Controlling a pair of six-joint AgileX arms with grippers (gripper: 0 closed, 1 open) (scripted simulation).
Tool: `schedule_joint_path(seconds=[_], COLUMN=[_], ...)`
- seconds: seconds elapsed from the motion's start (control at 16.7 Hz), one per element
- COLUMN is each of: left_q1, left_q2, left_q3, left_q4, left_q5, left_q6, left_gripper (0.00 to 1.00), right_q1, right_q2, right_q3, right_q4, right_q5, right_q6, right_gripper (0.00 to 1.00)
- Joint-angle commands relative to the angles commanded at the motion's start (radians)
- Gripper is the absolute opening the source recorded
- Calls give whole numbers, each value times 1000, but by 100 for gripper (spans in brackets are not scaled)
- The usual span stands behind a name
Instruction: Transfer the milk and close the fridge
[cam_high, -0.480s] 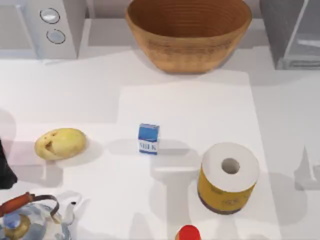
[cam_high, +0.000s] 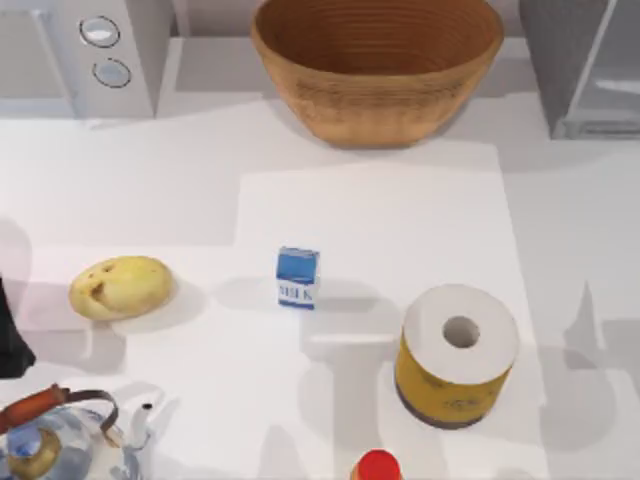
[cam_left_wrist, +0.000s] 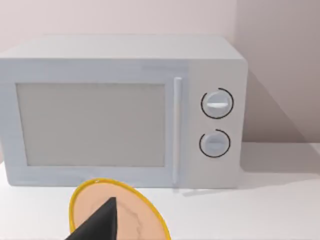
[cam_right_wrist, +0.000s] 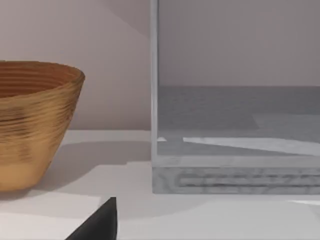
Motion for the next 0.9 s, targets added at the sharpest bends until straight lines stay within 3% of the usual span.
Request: schedule_joint_path(seconds=[0.48, 0.66, 0.9], left_q1=[0, 0, 0], left_q2=[0, 0, 0], left_q3=[0, 0, 0], left_q4=[0, 0, 0], left_q5=[0, 0, 0], left_q6=[0, 0, 0], left_gripper=[100, 100, 100], right_q1=[556, 666, 692], right_q2=[435, 530, 555], right_q3=[13, 17, 17], right_q4=[411, 502, 525], right_q5=[561, 671, 696], right_q6=[10, 12, 13], right_gripper=[100, 100, 100])
